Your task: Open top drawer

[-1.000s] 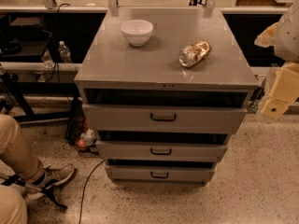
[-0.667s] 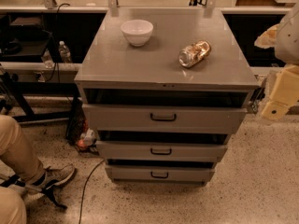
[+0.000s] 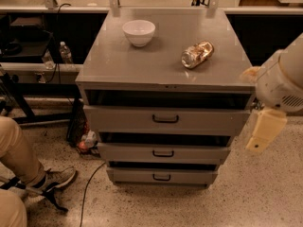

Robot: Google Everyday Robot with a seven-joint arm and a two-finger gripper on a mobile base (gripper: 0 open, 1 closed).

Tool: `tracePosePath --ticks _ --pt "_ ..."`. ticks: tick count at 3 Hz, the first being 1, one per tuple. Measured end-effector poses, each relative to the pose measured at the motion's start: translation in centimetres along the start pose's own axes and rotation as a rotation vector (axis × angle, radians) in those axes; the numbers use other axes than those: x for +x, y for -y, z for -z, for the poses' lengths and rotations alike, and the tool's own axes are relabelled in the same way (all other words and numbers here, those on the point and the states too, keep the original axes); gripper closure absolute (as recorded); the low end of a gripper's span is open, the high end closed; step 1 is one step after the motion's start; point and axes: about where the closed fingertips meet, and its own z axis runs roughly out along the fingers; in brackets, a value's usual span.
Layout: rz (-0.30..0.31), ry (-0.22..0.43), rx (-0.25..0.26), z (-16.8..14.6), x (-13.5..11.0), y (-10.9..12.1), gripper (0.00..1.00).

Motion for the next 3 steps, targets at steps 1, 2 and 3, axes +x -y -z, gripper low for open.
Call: tracePosePath --ticks 1,2,3 --pt "0.011 0.068 -0.041 -6.3 0.8 -1.6 0.0" --pt "0.018 0.129 -0.04 -10.0 0.9 -1.9 0.0" --pt "0.018 0.129 -0.04 -10.0 0.9 -1.9 0.0"
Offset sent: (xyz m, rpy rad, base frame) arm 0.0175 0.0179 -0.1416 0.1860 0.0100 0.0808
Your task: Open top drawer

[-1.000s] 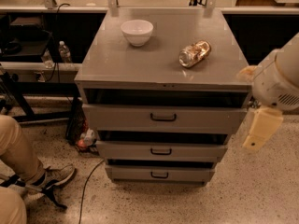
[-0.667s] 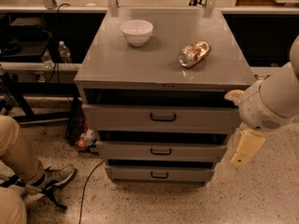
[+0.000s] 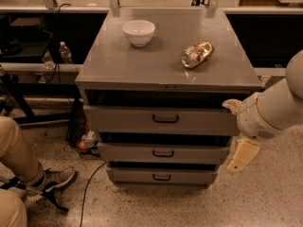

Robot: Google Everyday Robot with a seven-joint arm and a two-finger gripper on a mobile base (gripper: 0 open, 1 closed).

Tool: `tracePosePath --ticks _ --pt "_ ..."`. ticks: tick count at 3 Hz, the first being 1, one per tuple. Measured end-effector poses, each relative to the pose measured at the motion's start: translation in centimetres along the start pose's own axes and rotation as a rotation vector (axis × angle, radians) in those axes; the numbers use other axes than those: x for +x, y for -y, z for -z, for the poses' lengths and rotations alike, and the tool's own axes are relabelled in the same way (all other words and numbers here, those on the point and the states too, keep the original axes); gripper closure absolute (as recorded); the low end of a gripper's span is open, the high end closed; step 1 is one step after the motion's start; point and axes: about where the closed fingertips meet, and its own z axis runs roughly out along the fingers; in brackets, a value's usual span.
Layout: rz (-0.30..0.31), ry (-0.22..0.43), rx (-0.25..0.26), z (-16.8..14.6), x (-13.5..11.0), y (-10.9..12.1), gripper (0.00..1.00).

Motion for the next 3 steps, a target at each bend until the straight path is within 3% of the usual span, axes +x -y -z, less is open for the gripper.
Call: tracePosePath --ticks 1,3 --pt "0.015 -0.018 0.018 -0.5 0.4 0.3 0.0" --pt "0.088 -0.026 0.101 -5.1 3.1 3.8 0.0"
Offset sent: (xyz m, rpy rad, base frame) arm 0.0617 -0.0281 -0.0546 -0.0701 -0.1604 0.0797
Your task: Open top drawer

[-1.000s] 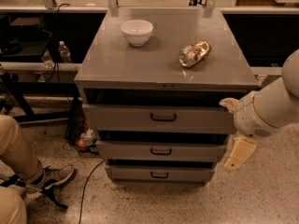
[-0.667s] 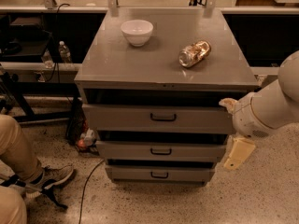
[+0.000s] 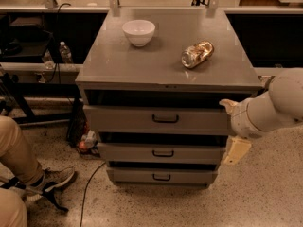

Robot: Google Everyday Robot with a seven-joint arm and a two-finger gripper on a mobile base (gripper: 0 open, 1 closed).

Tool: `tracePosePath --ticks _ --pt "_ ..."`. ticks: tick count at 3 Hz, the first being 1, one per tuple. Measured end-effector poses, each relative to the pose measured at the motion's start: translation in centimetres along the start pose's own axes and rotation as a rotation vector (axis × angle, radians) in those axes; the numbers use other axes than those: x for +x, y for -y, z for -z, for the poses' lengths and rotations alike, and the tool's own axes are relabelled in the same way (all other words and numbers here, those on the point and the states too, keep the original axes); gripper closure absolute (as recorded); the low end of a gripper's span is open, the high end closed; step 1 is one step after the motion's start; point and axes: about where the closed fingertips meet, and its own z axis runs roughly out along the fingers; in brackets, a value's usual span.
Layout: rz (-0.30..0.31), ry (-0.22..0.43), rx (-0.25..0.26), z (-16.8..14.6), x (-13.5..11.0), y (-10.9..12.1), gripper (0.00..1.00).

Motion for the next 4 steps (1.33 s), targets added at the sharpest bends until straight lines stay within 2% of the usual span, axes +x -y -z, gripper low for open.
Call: tracePosePath --ticks 2,4 --pt "0.04 -0.03 0.065 -5.0 1.0 2.9 0.0" --pt "0.075 -0.04 0.081 -9.6 0.6 6.6 0.0"
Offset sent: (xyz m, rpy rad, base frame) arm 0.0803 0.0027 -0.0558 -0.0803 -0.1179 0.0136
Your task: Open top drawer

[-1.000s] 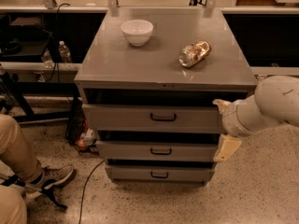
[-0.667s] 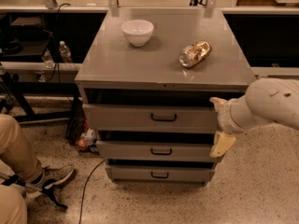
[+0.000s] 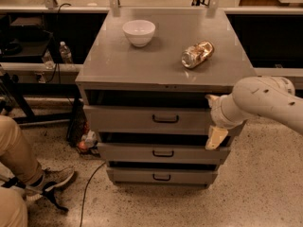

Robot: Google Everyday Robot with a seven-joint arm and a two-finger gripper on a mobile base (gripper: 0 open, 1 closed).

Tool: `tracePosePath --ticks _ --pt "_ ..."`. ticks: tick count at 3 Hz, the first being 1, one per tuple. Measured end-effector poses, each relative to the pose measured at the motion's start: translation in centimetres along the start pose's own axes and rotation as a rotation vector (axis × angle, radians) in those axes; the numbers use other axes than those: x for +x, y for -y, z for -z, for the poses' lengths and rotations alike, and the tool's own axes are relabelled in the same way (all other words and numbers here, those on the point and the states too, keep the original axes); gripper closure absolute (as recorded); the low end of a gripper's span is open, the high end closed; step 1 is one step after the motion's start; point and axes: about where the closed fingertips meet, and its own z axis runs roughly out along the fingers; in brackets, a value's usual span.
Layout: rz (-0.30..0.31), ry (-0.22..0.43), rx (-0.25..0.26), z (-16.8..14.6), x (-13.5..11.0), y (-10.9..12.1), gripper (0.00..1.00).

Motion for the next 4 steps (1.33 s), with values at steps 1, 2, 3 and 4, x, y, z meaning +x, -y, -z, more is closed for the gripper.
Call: tracePosePath --ticks 1,2,3,4 --pt "0.002 0.012 -0.01 -2.2 -0.2 1.0 0.0" --pt "-0.006 0.018 -0.029 -4.0 -0.1 1.2 0.12" --pt "-0.04 0.017 -0.037 -3.4 1.1 0.1 0.44" --pt "-0.065 0.005 -0.049 -0.2 2.3 -2.9 0.75"
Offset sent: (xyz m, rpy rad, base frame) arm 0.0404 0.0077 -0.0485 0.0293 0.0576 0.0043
